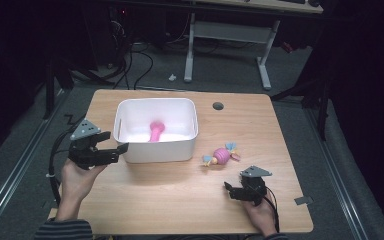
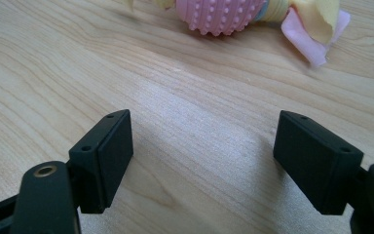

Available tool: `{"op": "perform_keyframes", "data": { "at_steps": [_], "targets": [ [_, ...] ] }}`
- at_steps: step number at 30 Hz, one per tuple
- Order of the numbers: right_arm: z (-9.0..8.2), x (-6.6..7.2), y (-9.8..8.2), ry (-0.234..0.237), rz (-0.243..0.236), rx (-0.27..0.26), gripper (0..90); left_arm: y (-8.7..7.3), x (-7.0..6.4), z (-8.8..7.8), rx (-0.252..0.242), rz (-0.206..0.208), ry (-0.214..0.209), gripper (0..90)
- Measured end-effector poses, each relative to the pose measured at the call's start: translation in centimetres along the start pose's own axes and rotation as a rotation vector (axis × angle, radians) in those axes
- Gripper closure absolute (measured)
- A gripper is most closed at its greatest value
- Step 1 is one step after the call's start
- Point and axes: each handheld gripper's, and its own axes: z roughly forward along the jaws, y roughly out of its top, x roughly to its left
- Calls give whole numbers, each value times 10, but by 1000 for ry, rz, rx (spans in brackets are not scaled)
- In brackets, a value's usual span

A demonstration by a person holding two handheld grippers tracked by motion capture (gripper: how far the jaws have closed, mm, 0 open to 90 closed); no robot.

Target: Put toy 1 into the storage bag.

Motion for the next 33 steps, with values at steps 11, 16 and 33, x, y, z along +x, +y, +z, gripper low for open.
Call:
{"op": "perform_keyframes", "data": {
  "at_steps": [11, 16, 33],
  "targets": [
    [0, 0, 0, -1, 2, 1, 224, -14, 3, -16, -30, -34, -23, 258],
    [0, 0, 0, 0, 6, 3, 224, -24, 3, -18, -29, -42, -11, 256],
    [0, 0, 0, -1, 6, 3, 224, -49, -5, -6, 4, -33, -6, 278]
  ]
}}
